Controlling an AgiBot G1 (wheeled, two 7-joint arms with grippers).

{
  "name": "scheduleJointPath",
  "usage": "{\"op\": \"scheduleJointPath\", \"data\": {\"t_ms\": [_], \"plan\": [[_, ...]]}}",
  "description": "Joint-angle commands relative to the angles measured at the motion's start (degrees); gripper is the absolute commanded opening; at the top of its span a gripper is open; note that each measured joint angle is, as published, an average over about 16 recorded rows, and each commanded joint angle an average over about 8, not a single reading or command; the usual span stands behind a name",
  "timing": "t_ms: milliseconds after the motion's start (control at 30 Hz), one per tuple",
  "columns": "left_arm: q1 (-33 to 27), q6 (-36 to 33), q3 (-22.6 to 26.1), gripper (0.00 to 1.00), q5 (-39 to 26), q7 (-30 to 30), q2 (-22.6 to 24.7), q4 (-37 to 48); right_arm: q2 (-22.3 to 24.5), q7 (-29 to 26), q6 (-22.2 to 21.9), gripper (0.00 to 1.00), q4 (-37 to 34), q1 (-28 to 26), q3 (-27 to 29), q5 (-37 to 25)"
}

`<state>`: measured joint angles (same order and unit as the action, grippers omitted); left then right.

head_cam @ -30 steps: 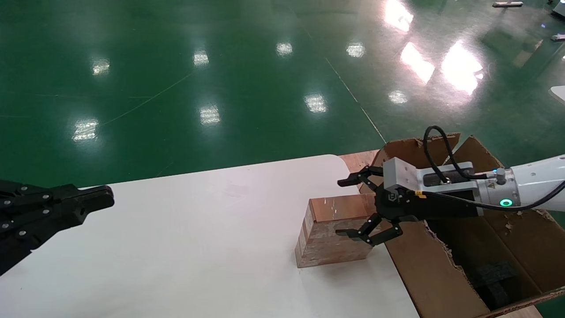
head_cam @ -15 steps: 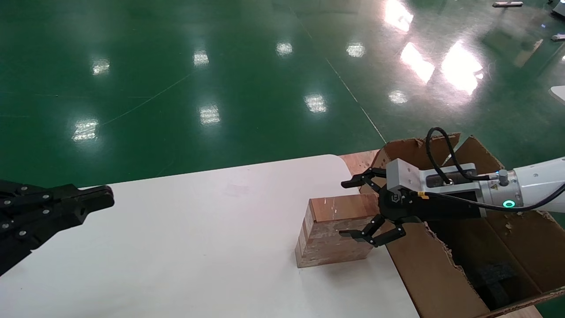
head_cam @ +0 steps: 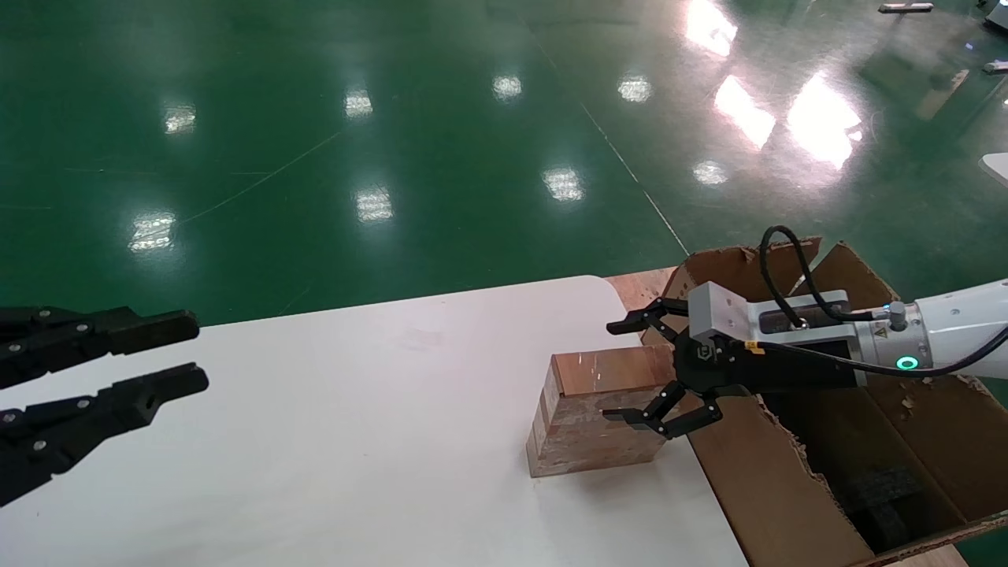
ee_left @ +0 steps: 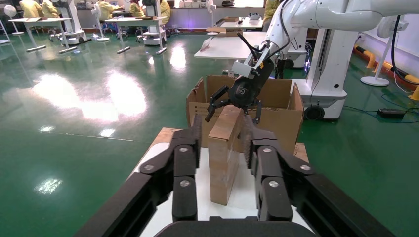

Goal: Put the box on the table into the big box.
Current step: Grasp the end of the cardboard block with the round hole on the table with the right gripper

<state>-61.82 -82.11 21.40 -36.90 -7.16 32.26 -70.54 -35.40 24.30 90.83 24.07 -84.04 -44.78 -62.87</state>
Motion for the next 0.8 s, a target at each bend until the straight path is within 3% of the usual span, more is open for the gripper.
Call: {"op": "scheduleJointPath", "data": {"t_ms": [33,800], "plan": [[0.0,0.0,0.0,1.00,0.0,0.0,0.0,0.0,0.0,0.0,0.0,0.00,0.0,0.0,0.0,0.0],[0.0,0.0,0.0,1.00,0.0,0.0,0.0,0.0,0.0,-0.1,-0.1,0.00,0.3,0.2,0.2,0.0]]}}
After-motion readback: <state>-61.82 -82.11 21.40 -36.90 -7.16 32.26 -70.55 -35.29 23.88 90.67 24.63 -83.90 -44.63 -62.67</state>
